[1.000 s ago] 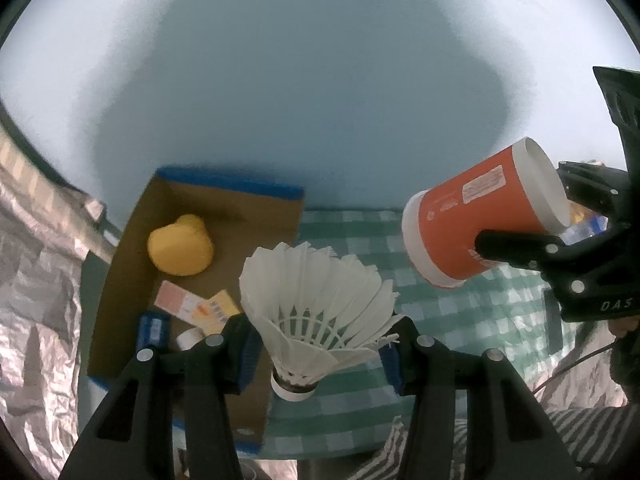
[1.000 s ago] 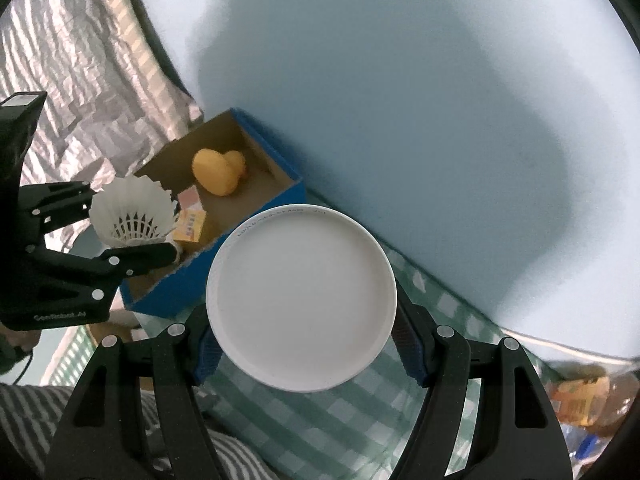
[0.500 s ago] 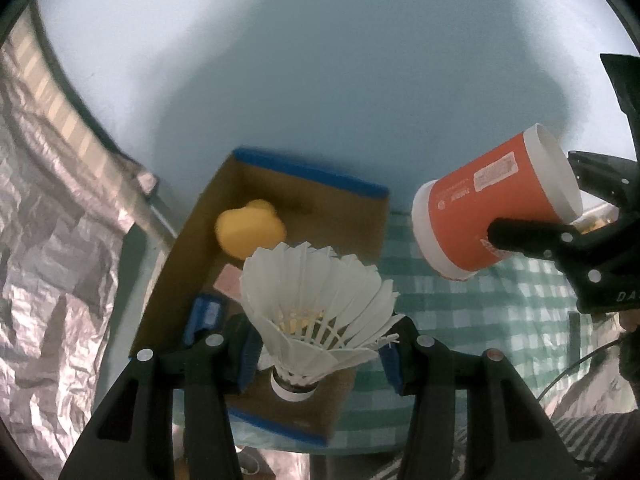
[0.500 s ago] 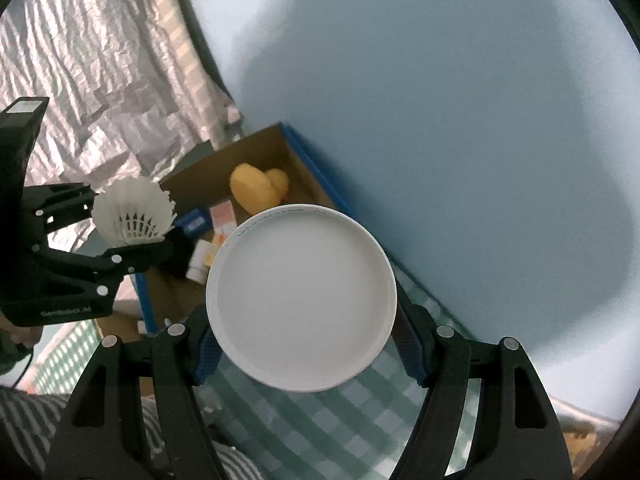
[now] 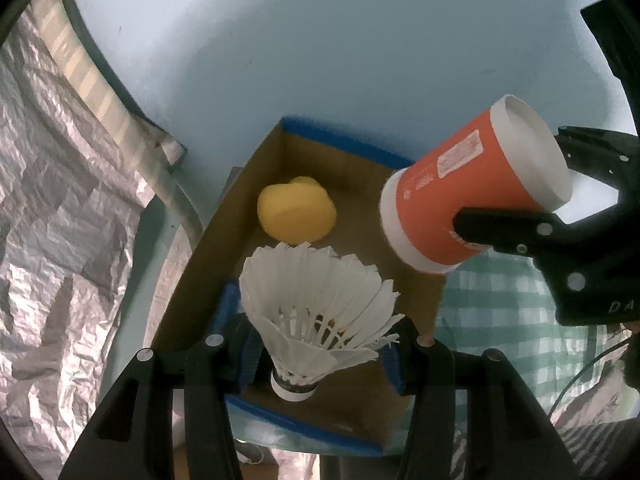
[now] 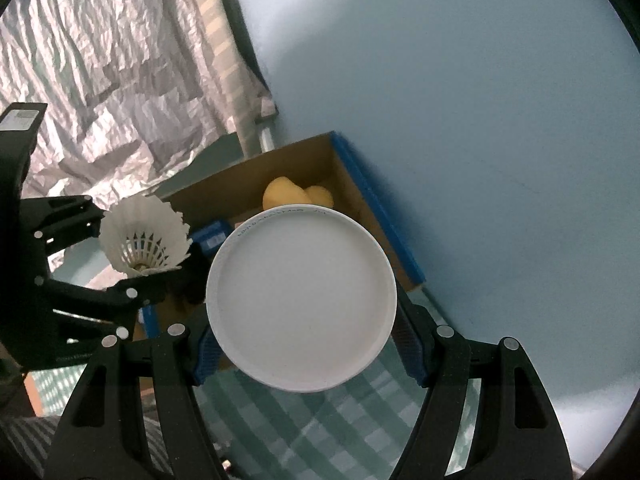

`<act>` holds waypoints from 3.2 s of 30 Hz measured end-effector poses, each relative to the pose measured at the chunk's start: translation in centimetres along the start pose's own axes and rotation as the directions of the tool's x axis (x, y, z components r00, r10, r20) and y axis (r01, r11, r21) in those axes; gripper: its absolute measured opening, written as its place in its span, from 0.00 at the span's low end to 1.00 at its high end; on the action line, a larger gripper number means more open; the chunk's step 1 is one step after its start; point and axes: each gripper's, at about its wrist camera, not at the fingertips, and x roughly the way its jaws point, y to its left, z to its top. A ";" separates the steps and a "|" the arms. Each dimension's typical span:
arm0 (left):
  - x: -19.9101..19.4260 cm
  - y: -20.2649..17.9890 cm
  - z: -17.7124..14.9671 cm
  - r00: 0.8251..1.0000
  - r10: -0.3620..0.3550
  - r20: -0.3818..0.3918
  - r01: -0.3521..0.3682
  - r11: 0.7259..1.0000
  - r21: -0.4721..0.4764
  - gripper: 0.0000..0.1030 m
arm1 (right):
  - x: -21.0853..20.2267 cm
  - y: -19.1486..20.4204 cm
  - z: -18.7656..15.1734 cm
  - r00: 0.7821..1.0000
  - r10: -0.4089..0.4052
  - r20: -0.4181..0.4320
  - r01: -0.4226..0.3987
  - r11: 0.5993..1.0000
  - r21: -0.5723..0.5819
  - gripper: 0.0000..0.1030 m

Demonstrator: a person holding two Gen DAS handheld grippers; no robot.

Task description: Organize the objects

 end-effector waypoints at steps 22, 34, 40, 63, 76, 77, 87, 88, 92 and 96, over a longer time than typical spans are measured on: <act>4.7 3.2 -0.7 0.997 0.032 -0.071 -0.038 0.995 -0.090 0.73 | 4.9 -0.6 0.9 0.999 -0.012 -0.040 0.014 0.998 0.062 0.78; 0.7 3.0 -0.4 0.999 0.018 -0.032 -0.021 0.995 -0.102 0.76 | 1.8 -0.4 0.7 1.000 -0.013 0.006 0.012 0.997 0.072 0.78; -1.9 1.9 -0.2 1.000 -0.024 -0.005 0.023 0.994 -0.104 0.79 | -0.3 -0.4 0.4 1.000 -0.009 0.020 0.007 0.997 0.082 0.78; -11.0 -2.4 -4.5 0.995 0.074 0.064 -0.065 0.990 -0.122 0.88 | -6.6 0.1 -4.5 0.998 -0.043 0.048 0.033 0.982 0.187 0.79; -11.5 -3.2 -6.7 0.992 0.114 0.052 -0.106 0.984 -0.143 0.90 | -7.0 0.1 -6.3 0.998 -0.053 0.040 0.044 0.975 0.218 0.79; -11.5 -3.0 -6.7 0.992 0.110 0.053 -0.101 0.983 -0.150 0.91 | -7.1 0.1 -6.4 0.998 -0.054 0.042 0.044 0.974 0.221 0.79; -11.3 -3.5 -7.1 0.992 0.118 0.034 -0.113 0.984 -0.135 0.99 | -7.3 0.4 -6.9 0.998 -0.062 0.030 0.054 0.975 0.215 0.79; -11.3 -3.5 -7.1 0.992 0.119 0.031 -0.114 0.984 -0.134 0.99 | -7.4 0.4 -7.0 0.998 -0.062 0.029 0.055 0.975 0.217 0.79; -11.2 -3.5 -7.1 0.993 0.114 0.022 -0.110 0.984 -0.137 0.99 | -7.5 0.4 -7.3 0.997 -0.067 0.028 0.059 0.974 0.218 0.79; -11.1 -3.5 -7.2 0.994 0.112 0.017 -0.109 0.985 -0.134 0.99 | -7.6 0.4 -7.4 0.998 -0.067 0.022 0.060 0.973 0.222 0.79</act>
